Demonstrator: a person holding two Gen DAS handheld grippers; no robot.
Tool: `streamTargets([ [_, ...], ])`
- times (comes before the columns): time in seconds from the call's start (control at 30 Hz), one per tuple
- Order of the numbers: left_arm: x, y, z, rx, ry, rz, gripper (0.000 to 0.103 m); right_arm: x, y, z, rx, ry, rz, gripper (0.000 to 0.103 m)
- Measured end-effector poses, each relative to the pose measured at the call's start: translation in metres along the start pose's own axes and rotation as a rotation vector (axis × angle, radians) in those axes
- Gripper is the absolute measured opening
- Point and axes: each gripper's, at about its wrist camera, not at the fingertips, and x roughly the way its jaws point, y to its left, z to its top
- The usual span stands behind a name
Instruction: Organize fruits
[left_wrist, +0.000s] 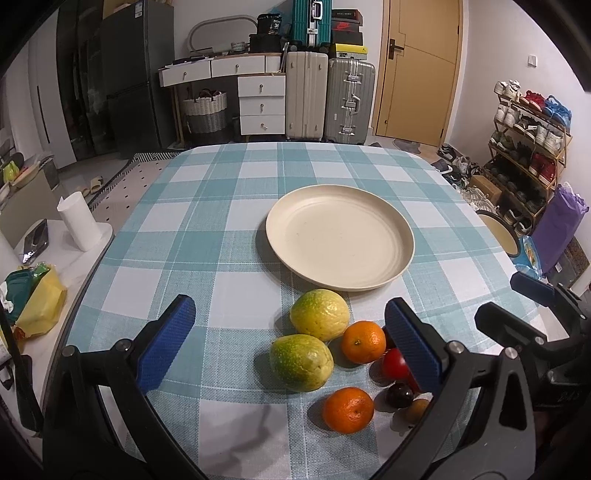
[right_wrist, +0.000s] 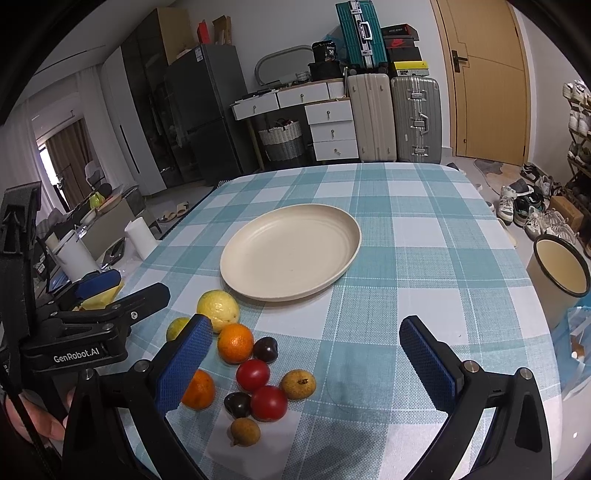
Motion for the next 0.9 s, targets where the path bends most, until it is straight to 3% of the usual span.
streamTargets([
  [0.53, 0.03, 0.005, -0.004, 0.0, 0.055, -0.019, 0.102, 0.014, -0.002, 0.0, -0.004, 0.018, 0.007, 0.103],
  [0.9, 0.046, 0.021, -0.014, 0.001, 0.087, -0.119, 0.102, 0.038, -0.012, 0.003, 0.012, 0.057, 0.012, 0.103],
])
